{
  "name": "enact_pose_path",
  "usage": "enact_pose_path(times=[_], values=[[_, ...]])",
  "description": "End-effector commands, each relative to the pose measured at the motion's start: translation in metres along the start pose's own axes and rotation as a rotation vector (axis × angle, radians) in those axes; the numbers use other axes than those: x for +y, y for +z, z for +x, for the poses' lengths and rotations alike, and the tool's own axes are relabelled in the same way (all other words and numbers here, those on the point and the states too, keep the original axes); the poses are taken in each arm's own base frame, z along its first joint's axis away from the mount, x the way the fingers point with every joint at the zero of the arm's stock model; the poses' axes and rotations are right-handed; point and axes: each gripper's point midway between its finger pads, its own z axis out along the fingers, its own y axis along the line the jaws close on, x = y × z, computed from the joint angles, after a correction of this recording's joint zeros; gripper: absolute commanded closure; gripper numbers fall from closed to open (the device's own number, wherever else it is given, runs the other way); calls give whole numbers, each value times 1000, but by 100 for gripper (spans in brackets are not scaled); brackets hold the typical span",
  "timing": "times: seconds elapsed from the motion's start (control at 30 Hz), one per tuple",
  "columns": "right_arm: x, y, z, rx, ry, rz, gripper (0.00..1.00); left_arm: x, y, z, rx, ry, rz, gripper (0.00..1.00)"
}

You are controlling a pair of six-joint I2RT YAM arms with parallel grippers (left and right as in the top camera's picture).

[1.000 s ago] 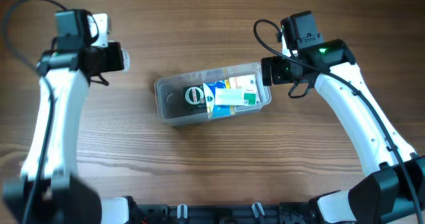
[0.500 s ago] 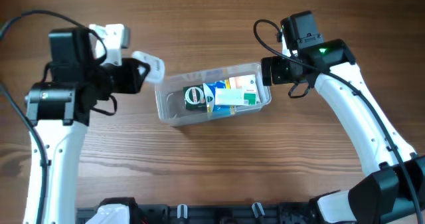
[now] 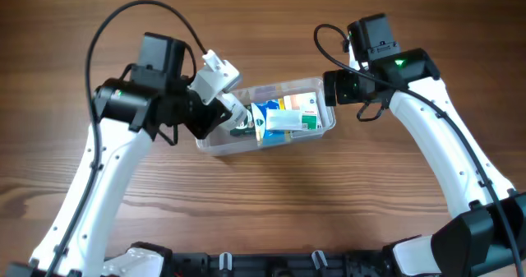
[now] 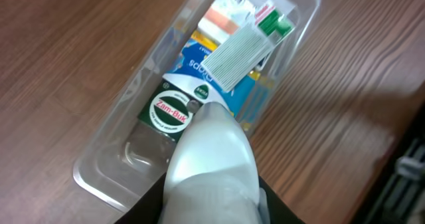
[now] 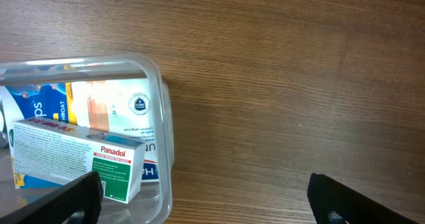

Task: Pack container
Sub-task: 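Lift the bottle and carry it right over the container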

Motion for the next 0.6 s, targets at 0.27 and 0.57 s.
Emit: enact_pose_path(times=[0.27, 0.57], values=[[-3, 1, -5, -6, 1, 13, 0, 23, 45, 15, 128, 137, 13, 73], [-3, 1, -5, -6, 1, 13, 0, 10, 63, 27, 166, 241, 152, 68]])
